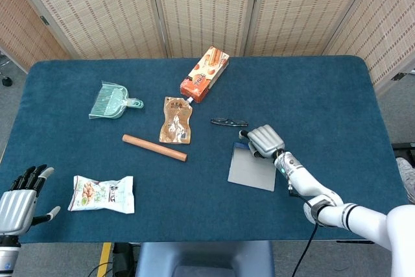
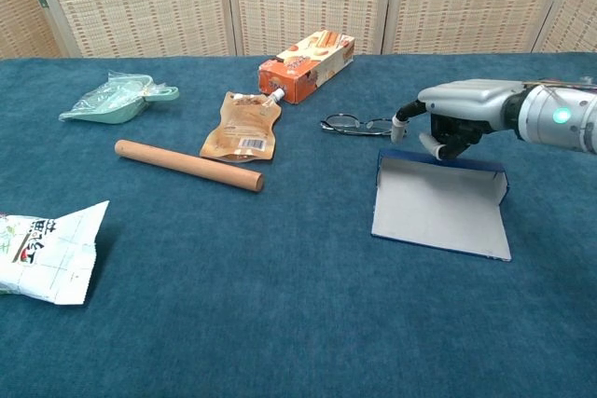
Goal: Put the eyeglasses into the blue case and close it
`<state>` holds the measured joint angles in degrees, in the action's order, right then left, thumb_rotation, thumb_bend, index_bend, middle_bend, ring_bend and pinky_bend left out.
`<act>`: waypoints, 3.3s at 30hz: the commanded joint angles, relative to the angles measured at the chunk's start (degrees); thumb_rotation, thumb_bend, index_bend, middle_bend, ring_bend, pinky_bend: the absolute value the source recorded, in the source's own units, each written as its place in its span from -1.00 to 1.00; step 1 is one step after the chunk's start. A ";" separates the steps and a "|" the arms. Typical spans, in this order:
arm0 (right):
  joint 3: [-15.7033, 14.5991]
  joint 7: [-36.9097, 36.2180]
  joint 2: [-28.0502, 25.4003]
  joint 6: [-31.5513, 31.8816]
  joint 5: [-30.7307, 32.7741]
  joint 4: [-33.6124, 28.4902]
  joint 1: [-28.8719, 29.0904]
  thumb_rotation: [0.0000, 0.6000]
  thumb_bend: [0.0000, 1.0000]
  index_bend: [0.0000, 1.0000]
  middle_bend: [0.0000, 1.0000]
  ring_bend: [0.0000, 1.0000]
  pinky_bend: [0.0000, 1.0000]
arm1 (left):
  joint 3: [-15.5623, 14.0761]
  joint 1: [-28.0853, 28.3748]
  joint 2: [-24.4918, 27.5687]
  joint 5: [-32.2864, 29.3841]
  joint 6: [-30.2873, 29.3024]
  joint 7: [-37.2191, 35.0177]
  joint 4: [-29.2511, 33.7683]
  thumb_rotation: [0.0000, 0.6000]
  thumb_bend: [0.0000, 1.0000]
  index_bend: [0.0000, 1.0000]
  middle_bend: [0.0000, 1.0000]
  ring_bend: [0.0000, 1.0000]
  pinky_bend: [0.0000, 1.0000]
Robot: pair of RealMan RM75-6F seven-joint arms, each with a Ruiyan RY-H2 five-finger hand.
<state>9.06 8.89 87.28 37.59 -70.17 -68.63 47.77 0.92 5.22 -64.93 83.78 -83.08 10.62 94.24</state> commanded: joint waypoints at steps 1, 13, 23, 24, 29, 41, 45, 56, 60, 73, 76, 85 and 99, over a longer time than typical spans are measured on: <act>-0.68 1.30 0.33 -0.85 0.60 -0.59 0.67 1.00 0.48 -0.42 1.00 1.00 1.00 | -0.08 -0.27 0.08 -0.31 -0.11 -0.13 -0.16 1.00 -0.61 -0.64 -0.74 -0.79 -0.57; -5.44 0.13 -6.52 4.13 -5.64 -14.36 -2.96 1.00 0.48 -0.34 1.00 1.00 1.00 | -0.23 -0.29 -0.13 0.15 -0.01 -0.27 -0.19 1.00 -0.61 -0.64 -0.74 -0.79 -0.57; -4.43 5.43 -6.10 13.98 -6.12 -12.29 -6.47 1.00 -0.77 -0.33 1.00 1.00 1.00 | -0.22 -0.02 -0.20 0.80 0.10 -0.28 0.29 1.00 -0.61 -0.64 -0.74 -0.79 -0.57; -4.30 6.03 -5.80 14.08 -5.70 -11.87 -6.51 1.00 -0.79 -0.33 1.00 1.00 1.00 | -0.20 -0.02 -0.18 0.79 0.09 -0.30 0.32 1.00 -0.61 -0.64 -0.74 -0.79 -0.57; -4.20 7.51 -3.92 11.83 -3.43 -8.59 -5.88 1.00 -0.80 -0.33 1.00 1.00 1.00 | -0.26 -0.14 -0.06 0.53 0.17 -0.38 0.36 1.00 -0.61 -0.64 -0.74 -0.79 -0.57; -2.08 8.65 4.41 9.76 -2.78 0.56 -2.28 1.00 -0.75 -0.33 1.00 1.00 1.00 | -0.15 -0.23 0.04 0.17 0.21 -0.27 0.28 1.00 -0.61 -0.64 -0.74 -0.79 -0.57; -0.53 7.71 6.52 9.59 -2.45 2.09 -0.95 1.00 -0.74 -0.33 1.00 1.00 1.00 | -0.29 -0.43 0.14 -0.09 0.27 -0.28 0.13 1.00 -0.61 -0.64 -0.74 -0.79 -0.57; -0.83 6.82 0.29 8.57 -2.08 -4.51 -1.35 1.00 -0.74 -0.33 1.00 1.00 1.00 | -0.27 -0.85 0.34 -0.66 0.16 -0.88 -0.40 1.00 -0.61 -0.64 -0.74 -0.79 -0.57; 0.70 2.29 -3.15 8.78 -0.93 -7.72 -2.15 1.00 -0.71 -0.33 1.00 1.00 1.00 | -0.14 -0.63 0.41 -0.26 0.14 -0.85 -0.27 1.00 -0.61 -0.64 -0.74 -0.79 -0.57; 5.43 13.64 6.16 4.55 11.62 5.62 5.84 1.00 -0.63 -0.33 1.00 1.00 1.00 | -0.57 -0.81 0.86 0.73 -0.26 -0.52 1.10 1.00 -0.61 -0.64 -0.74 -0.79 -0.57; 6.15 16.18 9.37 3.15 14.91 9.91 8.04 1.00 -0.63 -0.33 1.00 1.00 1.00 | -0.64 -1.17 1.09 0.57 -0.62 -0.92 1.08 1.00 -0.61 -0.64 -0.74 -0.79 -0.57; 8.11 21.74 17.01 -0.91 23.65 21.09 13.91 1.00 -0.60 -0.33 1.00 1.00 1.00 | -0.97 -2.01 1.54 0.33 -1.16 -1.66 0.96 1.00 -0.61 -0.64 -0.74 -0.79 -0.57; 9.07 24.63 24.01 -5.38 28.83 32.28 18.82 1.00 -0.27 -0.27 1.00 1.00 1.00 | -1.07 -2.60 2.10 -0.17 -1.03 -3.34 0.84 1.00 -0.61 -0.64 -0.74 -0.79 -0.57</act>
<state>18.01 33.29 110.74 32.60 -41.73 -36.97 66.18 -0.14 2.63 -62.84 83.62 -84.09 7.29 95.10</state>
